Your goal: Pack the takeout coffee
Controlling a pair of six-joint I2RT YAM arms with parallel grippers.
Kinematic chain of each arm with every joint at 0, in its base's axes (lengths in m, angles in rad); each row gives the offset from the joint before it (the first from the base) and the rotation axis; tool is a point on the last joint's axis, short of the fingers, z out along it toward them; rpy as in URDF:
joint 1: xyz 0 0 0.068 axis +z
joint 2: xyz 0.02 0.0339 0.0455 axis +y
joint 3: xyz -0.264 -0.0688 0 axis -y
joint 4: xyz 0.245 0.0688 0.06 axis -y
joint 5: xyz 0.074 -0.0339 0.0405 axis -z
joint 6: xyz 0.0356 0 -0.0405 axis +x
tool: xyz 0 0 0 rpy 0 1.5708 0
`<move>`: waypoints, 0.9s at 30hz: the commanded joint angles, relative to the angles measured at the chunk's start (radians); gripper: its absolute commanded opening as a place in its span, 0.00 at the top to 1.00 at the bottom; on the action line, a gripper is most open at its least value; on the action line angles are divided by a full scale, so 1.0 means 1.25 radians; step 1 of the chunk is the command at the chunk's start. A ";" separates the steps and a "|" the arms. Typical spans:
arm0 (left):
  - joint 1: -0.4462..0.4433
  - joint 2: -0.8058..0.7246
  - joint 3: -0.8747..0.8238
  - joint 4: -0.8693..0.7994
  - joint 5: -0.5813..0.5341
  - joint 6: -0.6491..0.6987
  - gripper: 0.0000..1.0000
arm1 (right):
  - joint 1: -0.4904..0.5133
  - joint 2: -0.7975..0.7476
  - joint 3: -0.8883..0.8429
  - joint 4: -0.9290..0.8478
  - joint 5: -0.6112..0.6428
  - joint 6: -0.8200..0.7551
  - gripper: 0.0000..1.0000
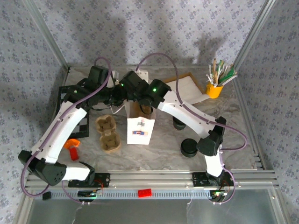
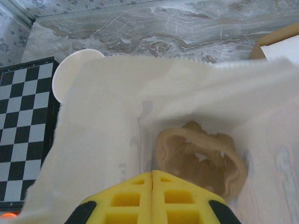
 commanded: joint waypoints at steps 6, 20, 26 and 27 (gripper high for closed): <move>0.012 -0.022 -0.002 0.030 0.073 -0.033 1.00 | -0.016 0.007 -0.012 -0.039 0.020 0.075 1.00; 0.047 -0.074 -0.088 0.102 0.119 -0.093 1.00 | -0.012 0.030 -0.055 -0.032 0.021 0.153 1.00; 0.063 -0.088 -0.097 0.078 0.087 -0.084 1.00 | -0.016 0.020 -0.087 -0.045 0.039 0.165 1.00; 0.063 -0.091 -0.104 0.084 0.090 -0.088 1.00 | -0.017 0.023 -0.088 -0.052 0.039 0.164 1.00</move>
